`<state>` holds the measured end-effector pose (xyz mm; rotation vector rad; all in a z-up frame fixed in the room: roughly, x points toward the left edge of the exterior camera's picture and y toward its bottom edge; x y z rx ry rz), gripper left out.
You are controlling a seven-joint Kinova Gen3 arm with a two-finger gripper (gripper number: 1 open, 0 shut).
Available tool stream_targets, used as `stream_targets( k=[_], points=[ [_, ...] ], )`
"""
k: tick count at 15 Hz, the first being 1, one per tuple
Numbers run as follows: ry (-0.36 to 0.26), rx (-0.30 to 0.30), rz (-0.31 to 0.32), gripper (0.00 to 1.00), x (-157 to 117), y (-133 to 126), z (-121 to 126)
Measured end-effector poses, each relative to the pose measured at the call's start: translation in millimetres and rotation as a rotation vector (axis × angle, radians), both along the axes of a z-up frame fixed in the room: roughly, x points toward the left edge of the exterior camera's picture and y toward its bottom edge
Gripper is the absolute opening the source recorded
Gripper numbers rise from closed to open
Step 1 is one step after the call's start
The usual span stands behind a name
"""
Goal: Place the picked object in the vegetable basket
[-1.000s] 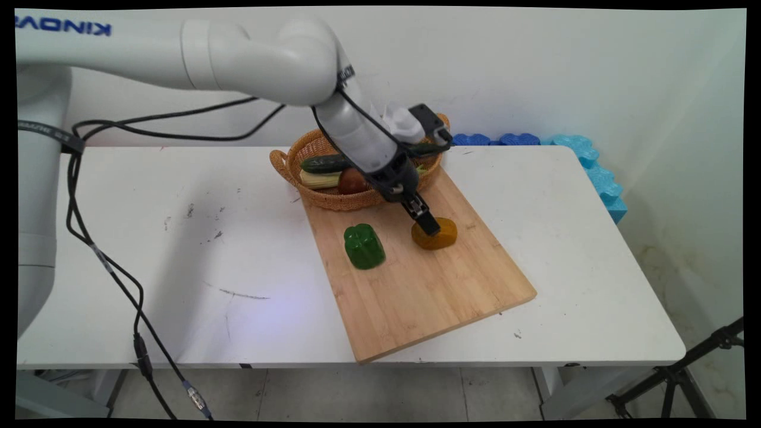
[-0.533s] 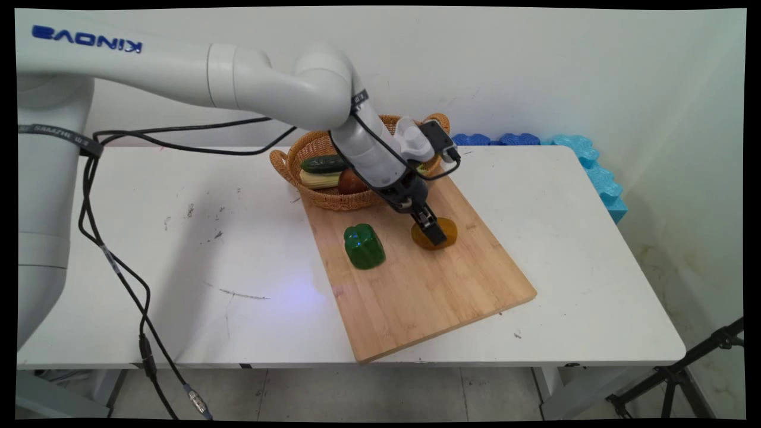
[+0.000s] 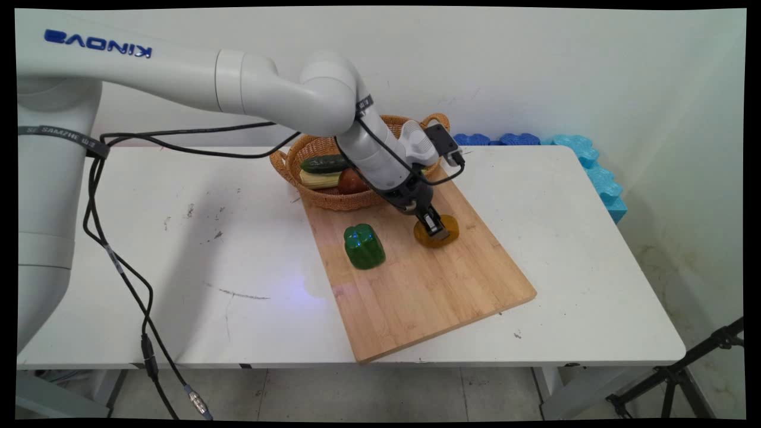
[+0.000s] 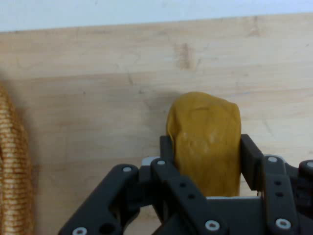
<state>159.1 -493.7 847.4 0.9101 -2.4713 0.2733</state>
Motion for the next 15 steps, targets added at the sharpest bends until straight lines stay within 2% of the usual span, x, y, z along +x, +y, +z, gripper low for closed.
stream_targets(
  k=[3, 7, 11, 15],
  points=[
    [0.015, 0.000, 0.000, 0.00, 3.4, -0.3, 20.9],
    [0.038, 0.006, -0.005, 0.00, 19.3, -0.9, 72.0],
    [0.040, 0.006, 0.009, 0.00, 45.1, -7.5, 115.3],
    [0.021, 0.003, 0.049, 0.00, 86.6, -20.4, 152.8]
  ],
)
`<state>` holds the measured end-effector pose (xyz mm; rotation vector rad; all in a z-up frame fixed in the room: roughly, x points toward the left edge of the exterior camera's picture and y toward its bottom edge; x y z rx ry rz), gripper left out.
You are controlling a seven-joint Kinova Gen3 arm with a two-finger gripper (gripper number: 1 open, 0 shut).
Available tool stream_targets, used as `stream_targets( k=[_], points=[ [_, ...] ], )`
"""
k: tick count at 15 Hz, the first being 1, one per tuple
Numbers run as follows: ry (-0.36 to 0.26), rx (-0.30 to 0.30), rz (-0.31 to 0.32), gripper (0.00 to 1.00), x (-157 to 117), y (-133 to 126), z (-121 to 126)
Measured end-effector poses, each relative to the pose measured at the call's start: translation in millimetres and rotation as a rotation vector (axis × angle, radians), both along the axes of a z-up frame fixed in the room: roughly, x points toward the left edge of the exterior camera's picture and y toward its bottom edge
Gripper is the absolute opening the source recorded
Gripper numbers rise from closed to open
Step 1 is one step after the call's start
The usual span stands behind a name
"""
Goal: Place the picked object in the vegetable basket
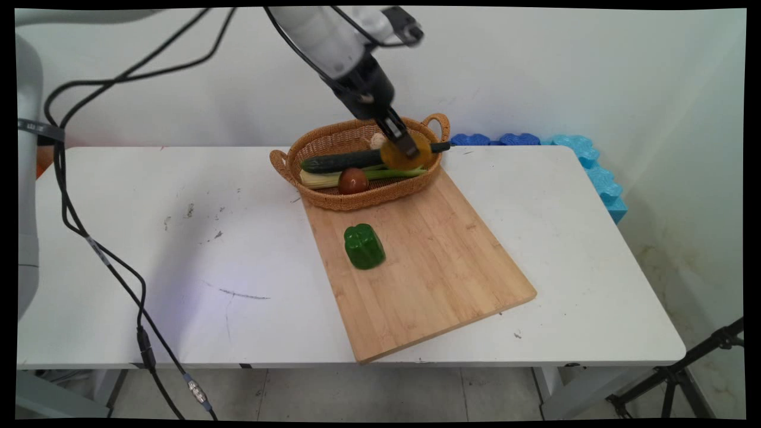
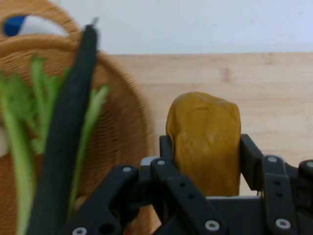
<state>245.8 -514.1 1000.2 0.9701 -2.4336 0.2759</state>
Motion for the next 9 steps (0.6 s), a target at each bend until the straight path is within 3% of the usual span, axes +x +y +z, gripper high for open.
stream_targets(
  k=[4, 9],
  points=[
    [-0.015, 0.011, 0.053, 0.00, 36.9, -12.1, 7.5],
    [-0.013, 0.029, 0.096, 0.00, 62.8, -21.3, -11.3]
  ],
)
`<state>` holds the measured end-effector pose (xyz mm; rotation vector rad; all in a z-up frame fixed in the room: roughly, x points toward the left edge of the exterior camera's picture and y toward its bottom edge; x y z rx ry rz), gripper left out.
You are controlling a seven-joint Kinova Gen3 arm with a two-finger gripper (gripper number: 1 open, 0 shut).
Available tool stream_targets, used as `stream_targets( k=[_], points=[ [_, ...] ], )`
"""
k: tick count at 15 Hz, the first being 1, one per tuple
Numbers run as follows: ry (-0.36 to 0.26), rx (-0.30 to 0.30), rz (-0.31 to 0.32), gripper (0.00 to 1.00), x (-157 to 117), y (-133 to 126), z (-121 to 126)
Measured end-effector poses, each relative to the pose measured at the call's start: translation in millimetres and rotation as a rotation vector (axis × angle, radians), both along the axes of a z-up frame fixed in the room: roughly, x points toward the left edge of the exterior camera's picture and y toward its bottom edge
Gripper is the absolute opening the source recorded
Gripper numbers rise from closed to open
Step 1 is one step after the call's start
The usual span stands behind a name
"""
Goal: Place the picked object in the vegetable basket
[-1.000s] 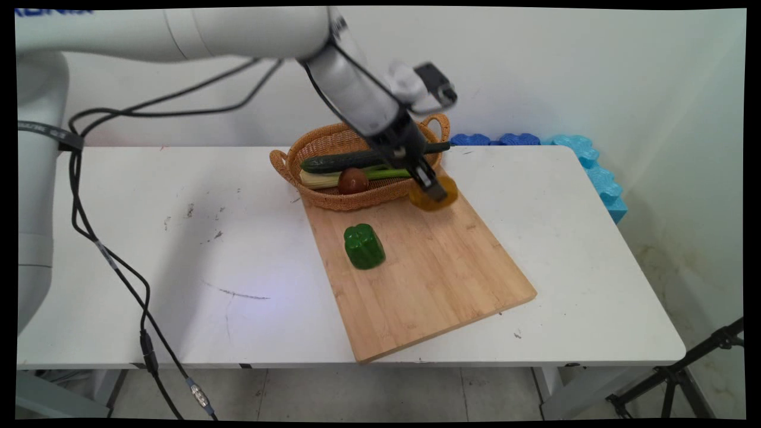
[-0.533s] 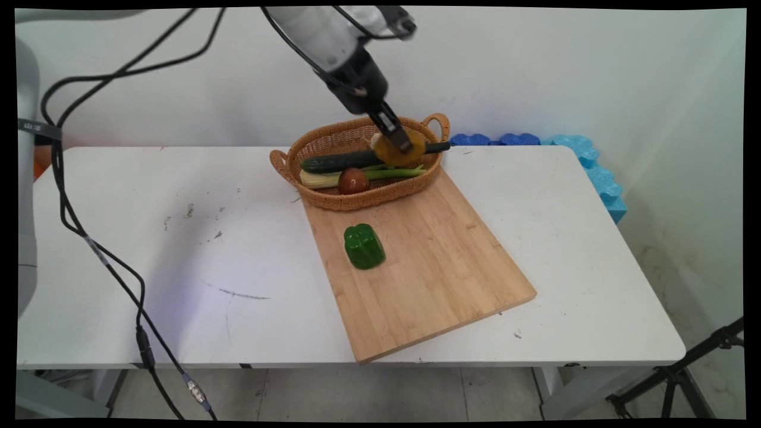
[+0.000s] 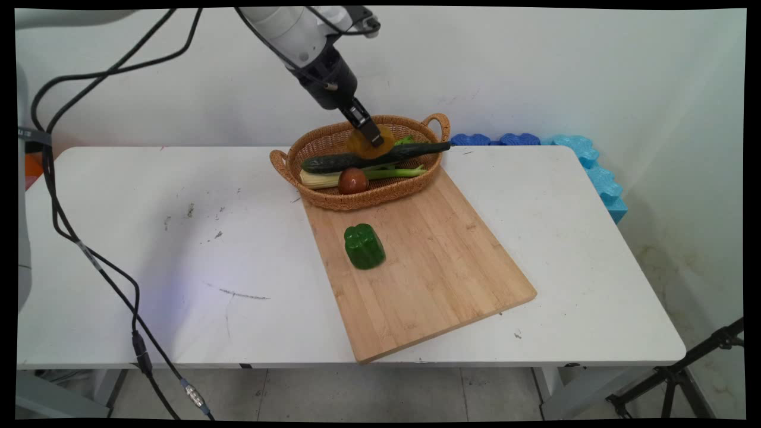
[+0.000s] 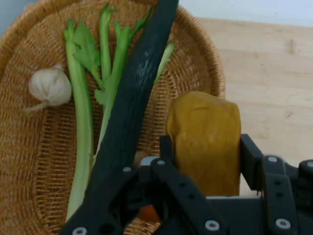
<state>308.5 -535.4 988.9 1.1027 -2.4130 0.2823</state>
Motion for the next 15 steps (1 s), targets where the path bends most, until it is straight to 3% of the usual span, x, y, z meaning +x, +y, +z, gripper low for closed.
stream_targets(
  k=[10, 11, 15],
  points=[
    [0.019, -0.012, -0.018, 0.00, 2.9, -8.0, -44.6],
    [0.020, -0.018, -0.018, 1.00, 2.9, -9.2, -47.0],
    [0.036, -0.039, -0.023, 1.00, -0.2, -11.1, -49.2]
  ],
)
